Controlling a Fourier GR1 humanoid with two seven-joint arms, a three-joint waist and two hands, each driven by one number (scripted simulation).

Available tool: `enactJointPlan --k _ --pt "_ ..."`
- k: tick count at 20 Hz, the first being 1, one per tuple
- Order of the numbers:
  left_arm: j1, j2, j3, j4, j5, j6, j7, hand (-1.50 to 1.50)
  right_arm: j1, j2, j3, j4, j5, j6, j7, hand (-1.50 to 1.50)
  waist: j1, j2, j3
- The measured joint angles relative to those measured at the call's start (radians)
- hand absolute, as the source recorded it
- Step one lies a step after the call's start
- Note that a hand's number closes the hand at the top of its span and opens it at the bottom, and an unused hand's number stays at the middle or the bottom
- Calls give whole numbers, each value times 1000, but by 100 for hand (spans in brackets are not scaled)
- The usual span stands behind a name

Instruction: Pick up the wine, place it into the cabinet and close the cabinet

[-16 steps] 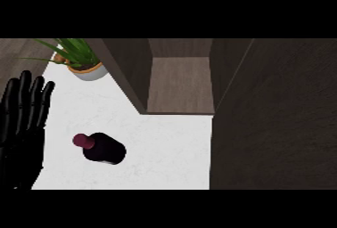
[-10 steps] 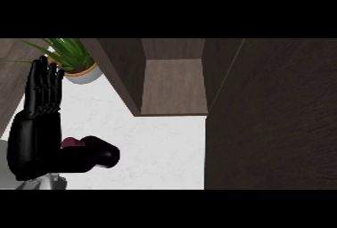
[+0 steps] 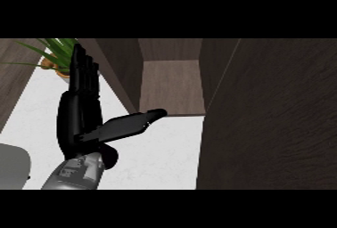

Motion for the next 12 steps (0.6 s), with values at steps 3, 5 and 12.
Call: enactJointPlan --k 3,5,12 --pt "-53 -1 -90 1 -85 108 124 -150 30 -12 3 -57 -17 4 40 -150 7 -1 -2" --pt "-114 -1 -136 18 -131 156 201 -150 22 -15 18 -72 -15 -5 77 -150 10 0 -1" --pt "-298 -1 -212 58 -274 231 435 -150 33 -10 60 -99 -4 -33 128 -150 13 -2 -1"
